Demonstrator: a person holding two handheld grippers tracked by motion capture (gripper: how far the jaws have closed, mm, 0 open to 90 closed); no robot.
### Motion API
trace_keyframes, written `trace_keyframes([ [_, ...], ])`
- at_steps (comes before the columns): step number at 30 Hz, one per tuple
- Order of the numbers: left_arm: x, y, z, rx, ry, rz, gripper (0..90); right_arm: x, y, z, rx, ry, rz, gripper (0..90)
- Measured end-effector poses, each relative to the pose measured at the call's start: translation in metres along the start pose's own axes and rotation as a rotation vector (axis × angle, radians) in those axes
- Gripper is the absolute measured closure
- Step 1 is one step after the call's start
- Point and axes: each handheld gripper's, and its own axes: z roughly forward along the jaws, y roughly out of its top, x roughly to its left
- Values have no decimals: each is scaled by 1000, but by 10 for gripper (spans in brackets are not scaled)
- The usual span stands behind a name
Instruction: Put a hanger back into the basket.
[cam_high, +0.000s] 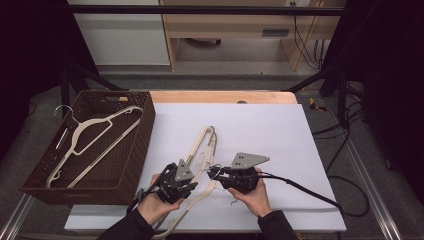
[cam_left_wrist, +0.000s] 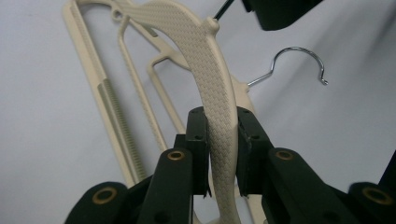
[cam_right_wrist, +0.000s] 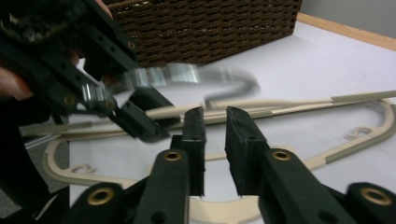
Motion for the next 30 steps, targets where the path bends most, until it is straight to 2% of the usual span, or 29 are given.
trace_keyframes([
  [1, 5, -1, -6, -6, 8, -14, 785, 0, -1, 0, 17, -6, -6, 689],
  [4, 11, -2, -11, -10, 19, -27, 793, -1, -2, 0, 31, -16, -13, 661],
  [5, 14, -3, -13, -14, 23, -34, 804, -2, -3, 1, 46, -22, -11, 625],
  [9, 28, -6, -22, -36, 47, -76, 820, -3, -3, -1, 55, -40, -12, 548],
  [11, 30, -7, -23, -37, 46, -86, 826, -4, -3, -2, 53, -46, -9, 529],
  [13, 36, -9, -26, -44, 56, -110, 831, -9, -3, -8, 32, -54, 28, 481],
  [14, 36, -9, -26, -44, 56, -110, 833, -9, -3, -8, 32, -54, 28, 481],
  [15, 41, -10, -28, -44, 62, -127, 835, -13, -4, -12, 21, -72, 44, 449],
  [16, 41, -10, -28, -44, 62, -127, 839, -14, -4, -15, 17, -84, 45, 436],
  [18, 45, -12, -29, -56, 92, -141, 854, -16, -3, -20, 3, -92, 57, 410],
  [20, 47, -12, -30, -59, 93, -146, 863, -17, -3, -22, 0, -97, 61, 399],
  [22, 49, -13, -32, -76, 68, -160, 863, -21, -4, -27, -9, -114, 72, 365],
  [30, 51, -12, -47, -135, 67, -162, 864, -26, -6, -37, -13, -154, 73, 283],
])
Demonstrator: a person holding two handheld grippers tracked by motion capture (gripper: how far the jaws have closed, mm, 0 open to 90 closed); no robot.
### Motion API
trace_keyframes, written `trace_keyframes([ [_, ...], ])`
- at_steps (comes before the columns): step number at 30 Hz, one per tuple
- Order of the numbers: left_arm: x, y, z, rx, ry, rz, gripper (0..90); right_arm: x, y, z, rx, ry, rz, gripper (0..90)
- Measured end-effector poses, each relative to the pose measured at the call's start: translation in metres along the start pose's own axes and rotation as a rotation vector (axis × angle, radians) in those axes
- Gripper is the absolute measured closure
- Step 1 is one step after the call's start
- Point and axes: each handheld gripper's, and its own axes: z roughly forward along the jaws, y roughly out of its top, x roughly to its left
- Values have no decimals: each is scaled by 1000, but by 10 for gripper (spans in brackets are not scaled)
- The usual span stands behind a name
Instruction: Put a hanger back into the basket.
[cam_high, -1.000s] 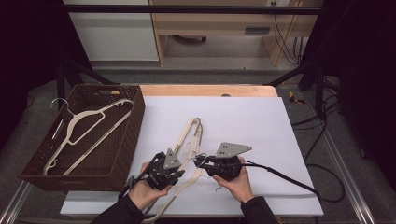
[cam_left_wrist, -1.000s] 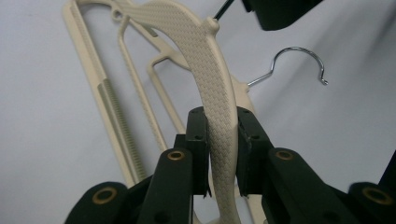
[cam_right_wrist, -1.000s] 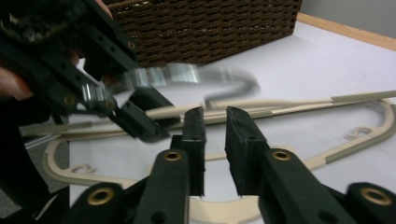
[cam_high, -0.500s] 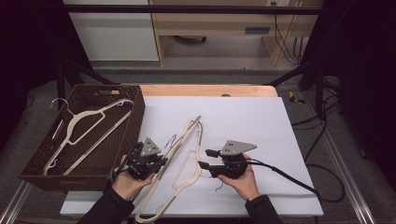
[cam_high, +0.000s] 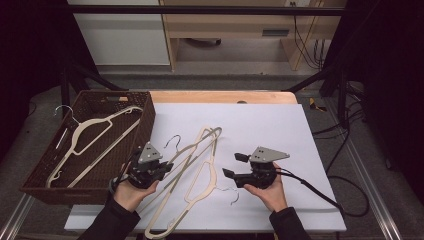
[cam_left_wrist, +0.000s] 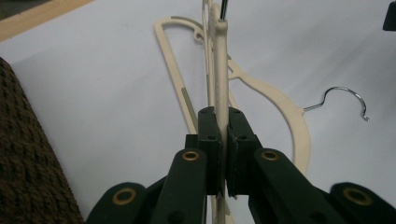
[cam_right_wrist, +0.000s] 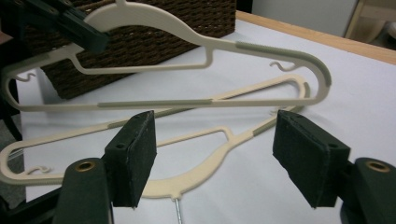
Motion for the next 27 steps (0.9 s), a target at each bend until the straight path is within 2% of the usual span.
trace_keyframes([
  [7, 4, 9, -32, -89, -37, 0, 864, -9, 3, -17, -29, -49, 18, 218],
  [8, 4, 9, -32, -89, -37, 0, 864, -10, 3, -20, -33, -53, 23, 207],
  [9, 4, 11, -40, -110, -55, 4, 864, -11, 3, -22, -37, -59, 26, 199],
  [10, 4, 11, -40, -110, -55, 4, 864, -12, 4, -23, -40, -63, 27, 192],
  [11, 4, 14, -48, -126, -69, 14, 864, -13, 4, -25, -46, -68, 28, 187],
  [15, 3, 17, -60, -155, -80, 40, 864, -15, 5, -29, -56, -77, 34, 167],
  [18, 5, 23, -78, -197, -87, 63, 864, -16, 5, -31, -56, -79, 37, 160],
  [21, 15, 29, -92, -230, -100, 50, 864, -16, 5, -32, -56, -84, 35, 157],
  [27, 46, 37, -106, -251, -127, 17, 864, -17, 5, -33, -53, -88, 38, 149],
])
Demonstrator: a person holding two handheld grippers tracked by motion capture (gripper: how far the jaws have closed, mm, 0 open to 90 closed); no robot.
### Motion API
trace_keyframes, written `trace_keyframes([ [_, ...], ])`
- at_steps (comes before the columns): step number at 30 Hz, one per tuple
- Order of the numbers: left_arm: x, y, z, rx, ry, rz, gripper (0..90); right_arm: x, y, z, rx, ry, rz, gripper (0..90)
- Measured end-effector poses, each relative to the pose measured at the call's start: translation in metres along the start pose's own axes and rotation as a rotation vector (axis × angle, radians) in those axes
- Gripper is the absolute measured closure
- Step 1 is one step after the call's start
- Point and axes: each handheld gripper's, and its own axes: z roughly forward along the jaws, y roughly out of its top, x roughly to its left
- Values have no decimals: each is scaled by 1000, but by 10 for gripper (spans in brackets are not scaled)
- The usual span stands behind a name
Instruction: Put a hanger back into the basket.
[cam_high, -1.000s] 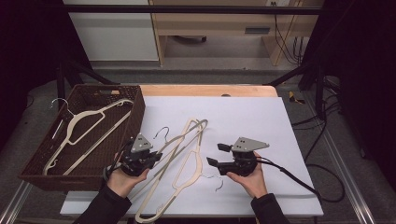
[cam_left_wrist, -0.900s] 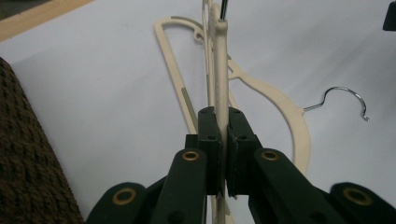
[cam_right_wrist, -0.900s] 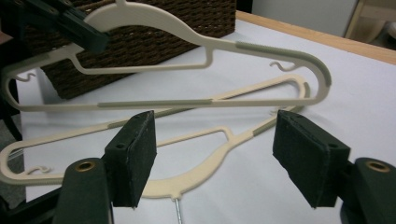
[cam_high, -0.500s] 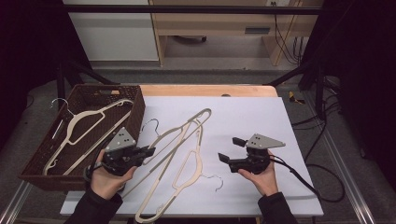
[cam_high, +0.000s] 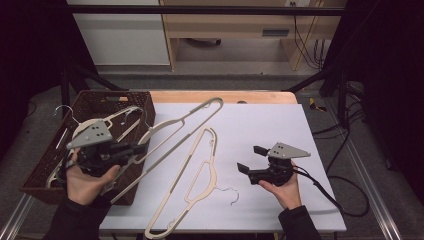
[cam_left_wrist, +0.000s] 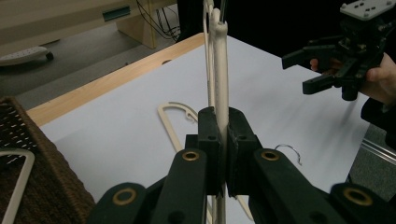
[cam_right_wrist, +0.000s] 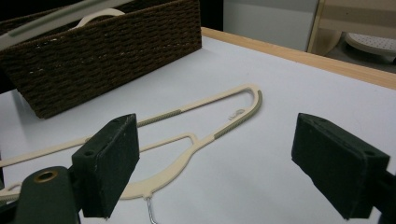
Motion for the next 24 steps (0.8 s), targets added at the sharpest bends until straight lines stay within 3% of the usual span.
trace_keyframes([
  [1, 0, 0, 0, 0, 0, 0, 864, 0, 0, 0, 0, 0, 0, 149],
  [4, 20, -3, -4, -1, -14, -41, 864, 0, -1, 1, 9, -1, 2, 143],
  [6, 27, -5, -5, 3, -3, -53, 864, 0, -2, 2, 14, -1, 1, 139],
  [12, 38, -3, -8, -21, -6, -70, 864, -1, -2, 2, 15, -9, -1, 138],
  [15, 44, 2, -8, -1, 22, -52, 864, -1, -1, 1, 10, -9, 0, 138],
  [17, 48, 6, -9, -11, 23, -65, 864, -1, -1, 0, 9, -11, -3, 138],
  [18, 56, 7, -9, -21, 3, -89, 864, -2, -1, 0, 9, -12, -5, 138],
  [20, 60, 6, -8, -16, -2, -92, 863, -2, -2, 0, 8, -12, -6, 138],
  [24, 69, 5, -9, 26, 48, -85, 864, -2, -2, 1, 10, -17, 2, 138],
])
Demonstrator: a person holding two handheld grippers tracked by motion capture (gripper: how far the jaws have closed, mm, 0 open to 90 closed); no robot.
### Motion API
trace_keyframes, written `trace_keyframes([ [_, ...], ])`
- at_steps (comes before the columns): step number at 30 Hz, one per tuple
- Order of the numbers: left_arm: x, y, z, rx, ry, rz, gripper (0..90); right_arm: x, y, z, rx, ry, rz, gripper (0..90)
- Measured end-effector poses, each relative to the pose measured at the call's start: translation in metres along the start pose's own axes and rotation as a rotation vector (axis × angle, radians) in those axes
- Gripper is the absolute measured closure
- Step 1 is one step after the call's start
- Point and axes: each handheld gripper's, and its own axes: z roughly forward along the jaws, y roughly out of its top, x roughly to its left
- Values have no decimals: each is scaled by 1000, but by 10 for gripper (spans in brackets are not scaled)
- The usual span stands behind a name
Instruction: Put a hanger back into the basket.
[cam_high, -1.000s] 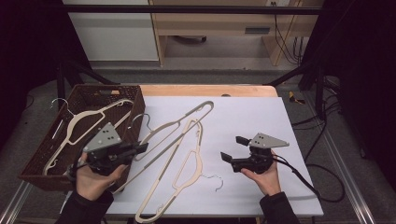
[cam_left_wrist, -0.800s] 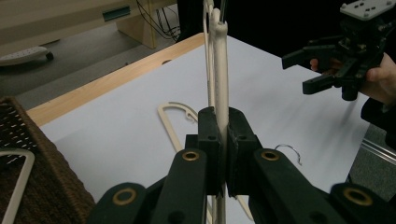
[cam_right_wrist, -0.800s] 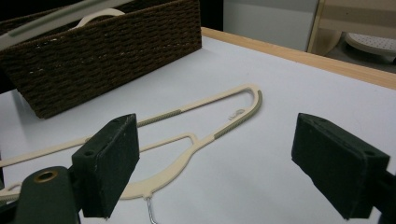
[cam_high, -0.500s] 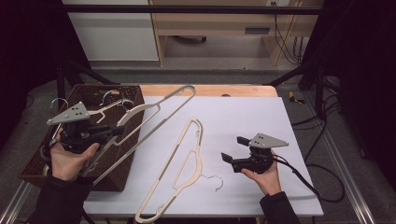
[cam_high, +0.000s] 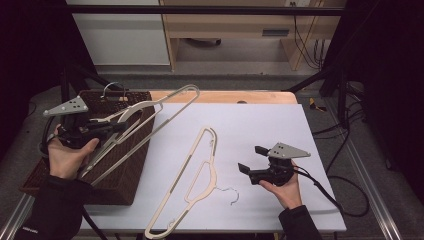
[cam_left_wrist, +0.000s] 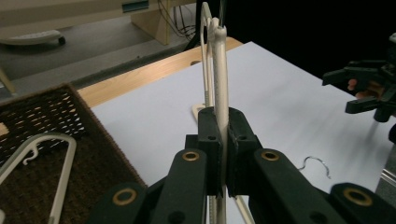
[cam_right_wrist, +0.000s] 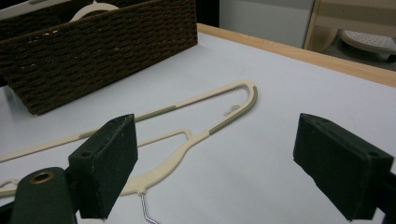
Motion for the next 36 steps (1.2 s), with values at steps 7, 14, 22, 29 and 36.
trace_keyframes([
  [7, -6, 19, -21, -29, 10, 58, 864, 0, -1, 0, 3, 5, -1, 138],
  [14, 15, 17, -31, -20, 13, 87, 864, -1, -1, -1, 0, -1, -2, 138],
  [22, 46, -5, -37, 5, 59, 54, 863, -2, -2, 2, 6, -2, 3, 138],
  [29, 79, -33, -48, 17, 115, 8, 864, -2, -3, 2, 9, 0, 2, 138],
  [36, 95, -40, -59, -17, 143, 6, 863, -1, -4, 4, 14, -2, 7, 138],
])
